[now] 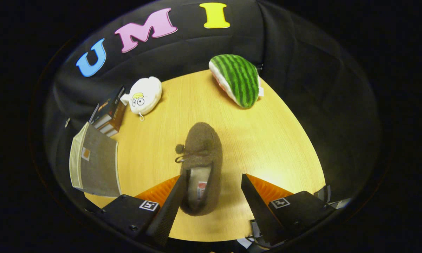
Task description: Open the storage box then place both shoes into the box .Put the left shoe in first, then the right shoe, with the right side of both shoes facing outward in a uniform manner.
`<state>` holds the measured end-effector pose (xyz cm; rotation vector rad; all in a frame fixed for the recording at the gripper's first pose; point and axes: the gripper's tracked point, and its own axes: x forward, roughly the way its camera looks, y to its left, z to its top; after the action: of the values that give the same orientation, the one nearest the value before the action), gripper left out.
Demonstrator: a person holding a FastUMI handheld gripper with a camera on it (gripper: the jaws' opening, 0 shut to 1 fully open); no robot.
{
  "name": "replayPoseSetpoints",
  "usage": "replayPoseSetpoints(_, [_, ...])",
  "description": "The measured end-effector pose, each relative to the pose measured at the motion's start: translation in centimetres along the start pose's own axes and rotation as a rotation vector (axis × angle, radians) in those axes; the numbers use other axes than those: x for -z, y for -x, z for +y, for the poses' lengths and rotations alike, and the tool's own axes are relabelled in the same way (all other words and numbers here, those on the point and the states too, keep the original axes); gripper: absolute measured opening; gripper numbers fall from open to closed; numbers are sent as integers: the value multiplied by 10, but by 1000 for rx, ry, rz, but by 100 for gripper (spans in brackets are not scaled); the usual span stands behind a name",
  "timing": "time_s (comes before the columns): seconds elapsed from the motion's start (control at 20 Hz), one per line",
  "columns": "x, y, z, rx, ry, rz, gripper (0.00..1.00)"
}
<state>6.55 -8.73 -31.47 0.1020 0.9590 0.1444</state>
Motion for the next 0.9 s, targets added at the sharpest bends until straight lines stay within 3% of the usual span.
replayPoseSetpoints(0.4, [-2,-57,-13,26,-65,68,98])
replayPoseSetpoints(0.5, [-3,-69,-14,32,-75,85,94])
replayPoseSetpoints(0.65, [-5,-75,-5,0,-116,93,70])
replayPoseSetpoints(0.8, [-2,-78,4,-17,-137,107,35])
replayPoseSetpoints(0.85, [-2,-79,4,-18,-115,109,27])
replayPoseSetpoints(0.9, [-3,-81,4,-22,-108,108,27])
